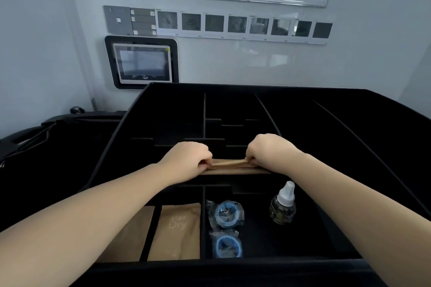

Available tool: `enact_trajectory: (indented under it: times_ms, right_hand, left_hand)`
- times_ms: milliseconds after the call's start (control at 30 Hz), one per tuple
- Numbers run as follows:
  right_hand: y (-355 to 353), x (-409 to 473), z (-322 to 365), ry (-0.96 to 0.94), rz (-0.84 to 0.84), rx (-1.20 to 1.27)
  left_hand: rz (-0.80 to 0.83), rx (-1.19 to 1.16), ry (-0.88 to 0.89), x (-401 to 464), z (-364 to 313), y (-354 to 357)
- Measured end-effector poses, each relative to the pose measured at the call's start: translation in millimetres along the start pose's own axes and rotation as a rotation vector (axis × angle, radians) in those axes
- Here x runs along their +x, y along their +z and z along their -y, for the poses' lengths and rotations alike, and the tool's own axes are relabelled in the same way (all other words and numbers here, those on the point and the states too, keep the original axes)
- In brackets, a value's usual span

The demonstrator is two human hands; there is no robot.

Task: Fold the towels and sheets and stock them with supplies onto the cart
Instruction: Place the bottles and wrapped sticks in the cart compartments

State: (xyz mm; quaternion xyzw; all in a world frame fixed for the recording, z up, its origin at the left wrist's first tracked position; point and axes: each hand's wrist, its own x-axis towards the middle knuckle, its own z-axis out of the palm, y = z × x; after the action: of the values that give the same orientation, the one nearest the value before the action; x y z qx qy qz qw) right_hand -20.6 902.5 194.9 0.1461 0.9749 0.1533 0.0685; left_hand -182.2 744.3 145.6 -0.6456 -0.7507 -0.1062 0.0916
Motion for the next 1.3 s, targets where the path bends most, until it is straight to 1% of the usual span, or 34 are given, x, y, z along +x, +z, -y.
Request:
enact_trajectory:
  times_ms: [100, 200, 267, 333, 400, 467, 567, 700, 867, 1033, 1133, 1300]
  right_hand:
    - [0, -1, 1, -0.002, -0.007, 0.036]
    - [-6, -8, -7, -0.022, -0.044, 0.215]
    - [-10, -15, -13, -0.086, -0.03, 0.302]
    - [-10, -20, -15, -0.147, 0.036, 0.297]
    - [-9, -20, -14, -0.179, 0.109, 0.232]
    - [-6, -18, -13, -0.193, 0.145, 0.16]
    - [-3, -14, -11, -0.175, 0.179, 0.135]
    - [-4, -10, -9, -0.156, 0.232, 0.115]
    - [1, -5, -8, -0.129, 0.235, 0.132]
    - [-4, -15, -10, -0.089, 0.169, 0.262]
    - [-13, -25, -10, -0.014, 0.128, 0.366]
    - [-23, -51, -1, 0.04, -0.043, 0.45]
  left_hand:
    - [0.076, -0.064, -0.002, 0, 5, -7]
    - [0.123, -0.255, -0.031, 0, 13, -25]
    - [0.193, -0.257, -0.02, -3, 17, -33]
    - [0.313, -0.19, 0.005, -6, 17, -36]
    - [0.4, -0.144, 0.013, -8, 16, -33]
    - [0.433, -0.135, 0.005, -9, 16, -28]
    - [0.459, -0.146, -0.014, -10, 16, -23]
    - [0.468, -0.136, -0.027, -9, 16, -18]
    - [0.449, -0.154, -0.054, -12, 14, -20]
    - [0.395, -0.182, -0.1, -17, 10, -33]
    - [0.331, -0.191, -0.147, -25, 5, -44]
    - [0.184, -0.228, -0.213, -44, -14, -61]
